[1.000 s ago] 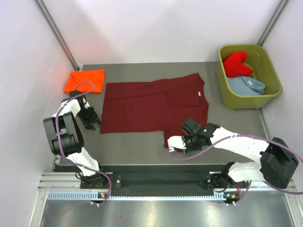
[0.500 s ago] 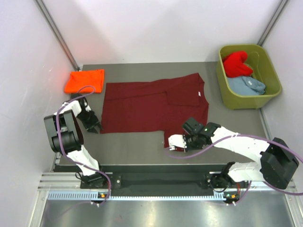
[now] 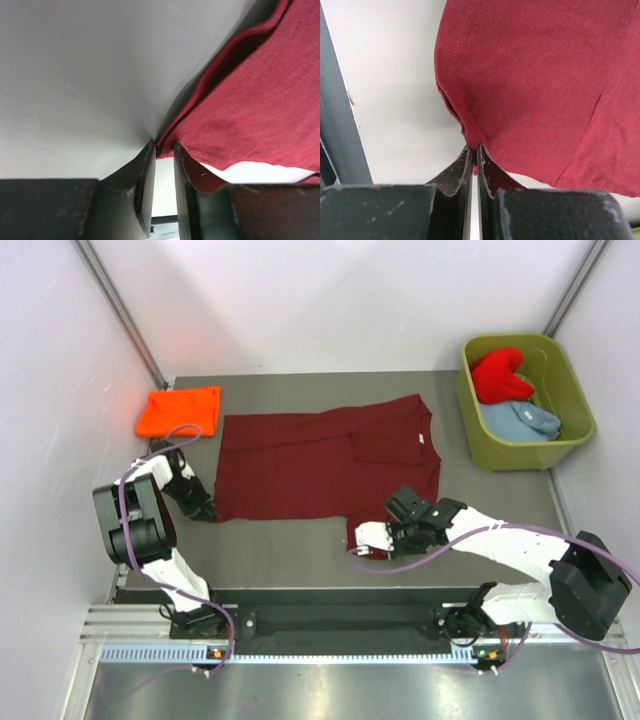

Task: Fold and stack the t-shirts
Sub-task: Fold the tshirt

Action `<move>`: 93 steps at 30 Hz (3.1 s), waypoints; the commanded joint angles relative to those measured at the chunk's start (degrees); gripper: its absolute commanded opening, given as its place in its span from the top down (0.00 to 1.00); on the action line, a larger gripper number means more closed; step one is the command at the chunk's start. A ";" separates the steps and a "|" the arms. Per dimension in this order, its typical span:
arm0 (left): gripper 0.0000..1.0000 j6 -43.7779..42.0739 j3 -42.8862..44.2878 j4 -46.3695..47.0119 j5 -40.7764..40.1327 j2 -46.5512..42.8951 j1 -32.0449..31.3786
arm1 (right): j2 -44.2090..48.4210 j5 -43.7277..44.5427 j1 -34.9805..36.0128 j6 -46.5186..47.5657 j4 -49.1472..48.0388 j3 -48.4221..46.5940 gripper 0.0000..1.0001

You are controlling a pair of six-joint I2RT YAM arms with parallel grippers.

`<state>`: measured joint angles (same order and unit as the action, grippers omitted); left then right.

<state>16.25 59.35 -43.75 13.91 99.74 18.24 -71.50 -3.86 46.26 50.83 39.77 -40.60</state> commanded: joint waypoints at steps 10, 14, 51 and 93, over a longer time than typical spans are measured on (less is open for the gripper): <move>1.00 -0.52 -0.20 0.95 -0.81 -0.25 0.22 | 1.81 0.25 -3.89 -3.80 -3.11 -3.43 1.00; 1.00 -0.78 2.16 -0.46 -1.17 -3.14 0.39 | 2.51 -0.36 -7.84 -6.44 -2.94 -7.29 1.00; 1.00 -13.79 44.70 -9.42 10.44 17.84 -7.96 | -25.77 6.23 -26.22 -9.96 -15.42 -44.91 1.00; 0.51 -11.15 55.79 -5.74 2.25 25.43 -7.69 | -52.87 17.48 -29.91 -11.53 -17.53 -71.83 0.44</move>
<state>5.28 112.55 -51.88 16.60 128.11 10.72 -127.90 10.92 16.32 41.93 26.15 -112.09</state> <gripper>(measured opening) 0.476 0.522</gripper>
